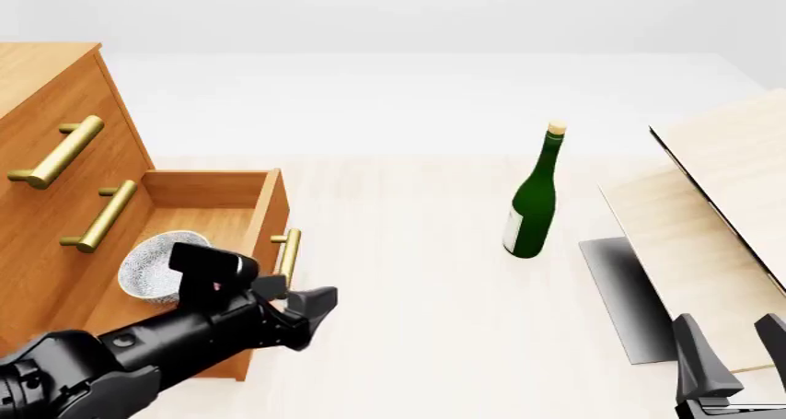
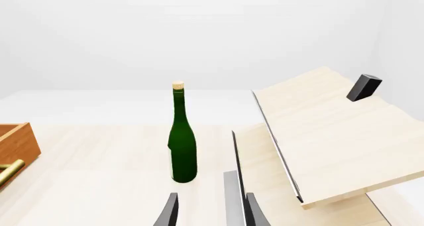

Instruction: Put the bowl in the bottom drawer of the cabinet and close it.

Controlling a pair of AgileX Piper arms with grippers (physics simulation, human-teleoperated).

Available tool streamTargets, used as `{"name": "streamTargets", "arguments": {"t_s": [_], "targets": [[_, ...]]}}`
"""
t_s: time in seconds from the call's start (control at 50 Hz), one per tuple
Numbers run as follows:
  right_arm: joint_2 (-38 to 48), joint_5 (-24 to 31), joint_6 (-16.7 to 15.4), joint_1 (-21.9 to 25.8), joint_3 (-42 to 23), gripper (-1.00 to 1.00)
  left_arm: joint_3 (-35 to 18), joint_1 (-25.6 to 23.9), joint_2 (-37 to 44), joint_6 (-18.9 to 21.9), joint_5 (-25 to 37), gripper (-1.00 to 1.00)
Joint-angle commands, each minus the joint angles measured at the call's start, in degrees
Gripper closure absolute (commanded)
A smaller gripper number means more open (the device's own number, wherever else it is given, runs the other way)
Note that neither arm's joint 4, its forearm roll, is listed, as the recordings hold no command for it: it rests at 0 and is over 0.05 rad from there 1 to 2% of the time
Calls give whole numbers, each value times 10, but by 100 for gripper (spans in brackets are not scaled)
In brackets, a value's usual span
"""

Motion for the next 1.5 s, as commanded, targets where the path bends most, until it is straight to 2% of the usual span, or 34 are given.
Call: {"name": "streamTargets", "arguments": {"t_s": [0.02,0.38,0.84,1.1,1.5], "targets": [[0,0,0,0,0,-100,4,-12,28,-26,-13,-100],[0,0,0,0,0,-100,5,-15,64,-64,-25,-100],[0,0,0,0,0,-100,7,-24,137,-138,-54,-100],[0,0,0,0,0,-100,6,-6,170,-143,-64,-100],[0,0,0,0,0,-100,2,44,198,-122,-61,-100]]}}
